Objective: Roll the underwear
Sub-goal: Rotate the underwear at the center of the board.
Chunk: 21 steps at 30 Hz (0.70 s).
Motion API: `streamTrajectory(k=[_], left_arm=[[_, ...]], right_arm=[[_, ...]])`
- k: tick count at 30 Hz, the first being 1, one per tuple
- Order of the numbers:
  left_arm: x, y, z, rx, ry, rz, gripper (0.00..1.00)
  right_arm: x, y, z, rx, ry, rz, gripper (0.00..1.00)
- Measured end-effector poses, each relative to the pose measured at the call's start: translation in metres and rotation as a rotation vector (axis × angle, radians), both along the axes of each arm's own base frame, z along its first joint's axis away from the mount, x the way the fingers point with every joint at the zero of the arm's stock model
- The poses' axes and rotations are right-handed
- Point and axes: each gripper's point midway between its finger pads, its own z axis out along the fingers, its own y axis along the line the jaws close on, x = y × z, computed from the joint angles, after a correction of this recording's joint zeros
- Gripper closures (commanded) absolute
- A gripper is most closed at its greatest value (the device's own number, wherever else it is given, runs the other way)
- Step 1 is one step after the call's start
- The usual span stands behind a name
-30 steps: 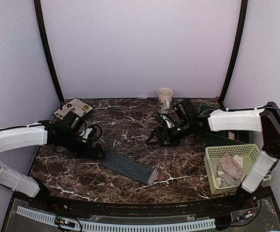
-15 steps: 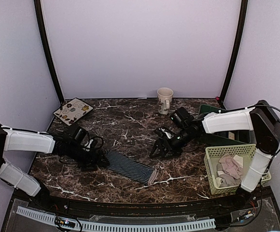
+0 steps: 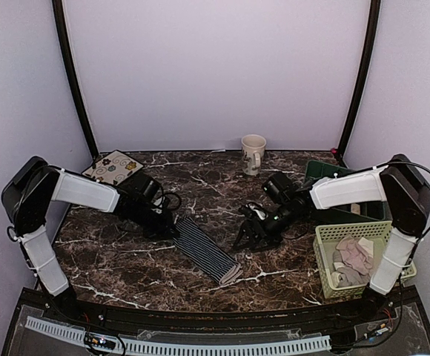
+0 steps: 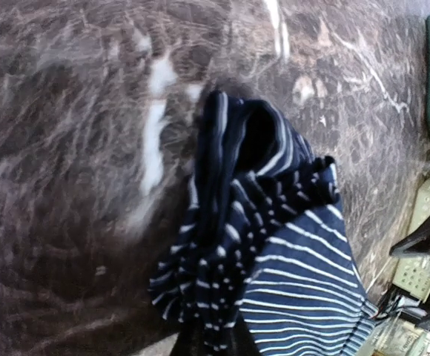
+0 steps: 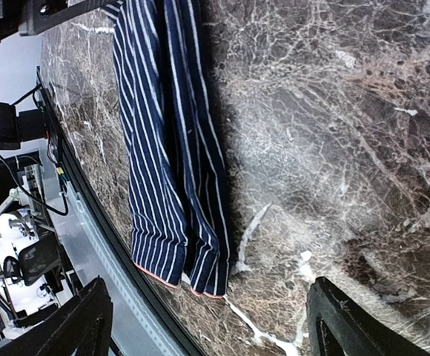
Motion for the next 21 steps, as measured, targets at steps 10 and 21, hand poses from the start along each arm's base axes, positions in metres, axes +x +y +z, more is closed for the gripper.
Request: streamTrajectory(k=[10, 21], left_arm=[[0.089, -0.025, 0.005, 0.033, -0.13, -0.162, 0.64], [0.095, -0.014, 0.026, 0.13, -0.25, -0.379, 0.19]], right_arm=[[0.007, 0.01, 0.005, 0.042, 0.002, -0.034, 0.28], [0.023, 0.046, -0.016, 0.076, 0.054, -0.05, 0.43]])
